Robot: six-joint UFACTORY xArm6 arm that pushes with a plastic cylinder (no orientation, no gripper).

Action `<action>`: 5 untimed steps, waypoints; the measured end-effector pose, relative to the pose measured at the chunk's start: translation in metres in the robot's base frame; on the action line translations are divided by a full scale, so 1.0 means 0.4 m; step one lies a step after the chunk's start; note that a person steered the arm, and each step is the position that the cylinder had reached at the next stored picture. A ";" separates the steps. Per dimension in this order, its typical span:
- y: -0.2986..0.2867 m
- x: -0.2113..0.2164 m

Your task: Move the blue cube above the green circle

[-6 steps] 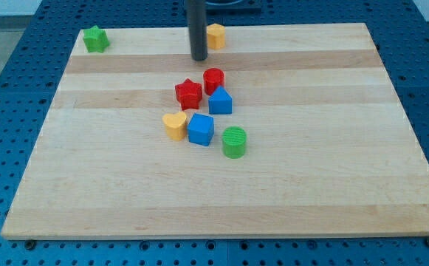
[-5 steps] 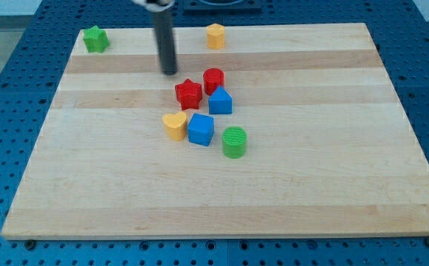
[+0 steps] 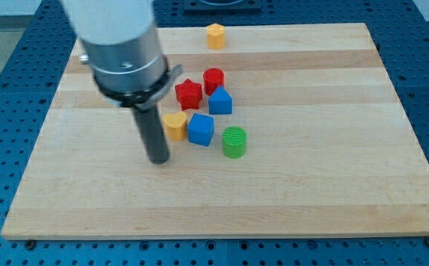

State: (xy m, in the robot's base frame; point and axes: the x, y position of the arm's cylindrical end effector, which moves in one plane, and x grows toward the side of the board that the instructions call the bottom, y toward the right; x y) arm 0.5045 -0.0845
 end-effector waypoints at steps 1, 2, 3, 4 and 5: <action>0.088 -0.036; 0.104 -0.075; 0.092 -0.075; 0.067 -0.079; 0.066 -0.100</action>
